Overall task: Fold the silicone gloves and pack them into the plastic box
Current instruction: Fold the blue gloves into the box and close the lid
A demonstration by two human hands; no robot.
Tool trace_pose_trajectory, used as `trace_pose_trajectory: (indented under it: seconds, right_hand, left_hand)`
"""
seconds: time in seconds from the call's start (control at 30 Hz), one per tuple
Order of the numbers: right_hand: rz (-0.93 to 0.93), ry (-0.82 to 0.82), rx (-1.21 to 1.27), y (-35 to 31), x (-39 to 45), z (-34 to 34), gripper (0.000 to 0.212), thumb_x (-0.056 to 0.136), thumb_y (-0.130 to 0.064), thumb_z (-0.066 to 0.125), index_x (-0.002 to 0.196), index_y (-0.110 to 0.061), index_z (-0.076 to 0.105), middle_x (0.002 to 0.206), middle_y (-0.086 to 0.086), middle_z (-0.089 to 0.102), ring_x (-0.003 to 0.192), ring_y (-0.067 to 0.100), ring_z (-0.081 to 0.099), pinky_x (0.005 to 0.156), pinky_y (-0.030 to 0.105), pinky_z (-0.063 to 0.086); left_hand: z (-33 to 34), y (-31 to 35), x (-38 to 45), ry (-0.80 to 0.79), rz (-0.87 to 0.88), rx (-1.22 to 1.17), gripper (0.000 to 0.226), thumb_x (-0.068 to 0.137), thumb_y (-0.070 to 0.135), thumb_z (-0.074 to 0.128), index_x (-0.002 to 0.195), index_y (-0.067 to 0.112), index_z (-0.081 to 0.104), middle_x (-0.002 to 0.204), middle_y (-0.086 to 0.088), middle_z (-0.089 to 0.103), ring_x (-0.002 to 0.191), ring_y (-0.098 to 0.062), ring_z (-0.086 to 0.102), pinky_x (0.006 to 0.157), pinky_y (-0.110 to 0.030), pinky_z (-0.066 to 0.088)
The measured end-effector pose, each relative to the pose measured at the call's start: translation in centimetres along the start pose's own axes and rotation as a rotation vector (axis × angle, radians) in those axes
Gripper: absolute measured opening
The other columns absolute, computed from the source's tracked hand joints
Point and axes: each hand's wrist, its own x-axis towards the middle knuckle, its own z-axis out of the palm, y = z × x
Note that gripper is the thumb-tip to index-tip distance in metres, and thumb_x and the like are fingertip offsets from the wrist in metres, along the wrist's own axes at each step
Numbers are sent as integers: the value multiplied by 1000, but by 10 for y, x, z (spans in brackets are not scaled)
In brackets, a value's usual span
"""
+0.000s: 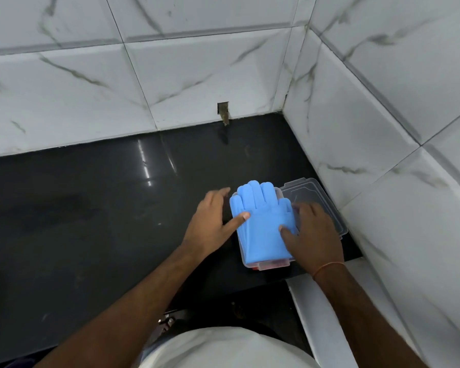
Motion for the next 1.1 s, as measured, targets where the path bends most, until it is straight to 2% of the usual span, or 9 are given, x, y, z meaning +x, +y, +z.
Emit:
trace_pose_trajectory:
  seconds: [0.1, 0.2, 0.27, 0.37, 0.6, 0.77, 0.93, 1.0, 1.1]
  right_hand:
    - [-222, 75, -16, -21, -16, -2, 50, 95, -35, 72, 140, -20, 58, 140, 6, 58, 121, 26, 56, 102, 43, 53]
    - [-258, -53, -108, -38, -18, 5, 52, 100, -36, 63, 150, -31, 50, 153, -2, 46, 130, 23, 49, 102, 41, 55]
    - [-238, -166, -164, -45, -13, 10, 58, 102, -34, 60, 157, -33, 42, 159, -5, 38, 137, 24, 43, 102, 41, 56]
    - [-239, -257, -216, -47, -10, 14, 61, 103, -34, 61, 160, -31, 38, 163, -3, 35, 143, 26, 40, 109, 44, 53]
    - [-205, -378, -320, -39, 5, 28, 72, 100, -31, 67, 163, -30, 34, 164, 3, 35, 148, 35, 36, 113, 51, 50]
    - [-202, -419, -297, -29, 12, 48, 68, 100, -33, 67, 162, -29, 39, 163, 4, 39, 144, 37, 39, 118, 51, 45]
    - [-172, -428, -217, -27, 20, 54, 71, 93, -35, 75, 158, -28, 45, 162, 4, 41, 140, 35, 47, 119, 51, 44]
    - [-171, -392, -165, -27, 14, 53, 65, 96, -29, 71, 156, -26, 48, 162, 3, 42, 142, 32, 47, 119, 48, 44]
    - [-177, -198, -71, -17, -5, 44, 41, 100, -27, 67, 140, -27, 61, 147, -2, 54, 128, 21, 56, 106, 39, 53]
  left_hand:
    - [-26, 10, 19, 20, 387, 191, 62, 102, 50, 65, 157, 22, 54, 154, 0, 55, 142, -22, 51, 119, -46, 48]
    - [-40, 26, 48, -216, 681, 376, 47, 100, 12, 65, 147, 18, 67, 149, -3, 65, 137, -26, 59, 115, -46, 49]
    - [-34, 40, 64, -419, 664, 467, 54, 100, 2, 60, 152, 17, 64, 156, -2, 63, 143, -26, 57, 114, -47, 51]
    - [-19, 49, 81, -571, 668, 571, 56, 105, 5, 60, 159, 20, 57, 165, 0, 56, 153, -23, 50, 121, -43, 45]
    - [2, 60, 99, -682, 667, 575, 38, 108, 21, 64, 145, 20, 70, 149, -3, 71, 137, -25, 65, 116, -38, 49]
    - [20, 49, 100, -766, 580, 615, 37, 108, 17, 62, 144, 18, 70, 149, -5, 69, 135, -28, 63, 110, -32, 44]
    - [17, 55, 114, -858, 615, 676, 39, 107, 9, 60, 144, 13, 71, 145, -10, 72, 130, -32, 65, 110, -35, 46]
    - [13, 60, 116, -809, 649, 668, 40, 105, 9, 62, 142, 15, 74, 141, -7, 76, 125, -30, 69, 105, -33, 47]
    - [5, 63, 117, -531, 615, 468, 34, 99, 9, 66, 128, 14, 83, 128, -3, 82, 112, -23, 76, 101, -33, 55]
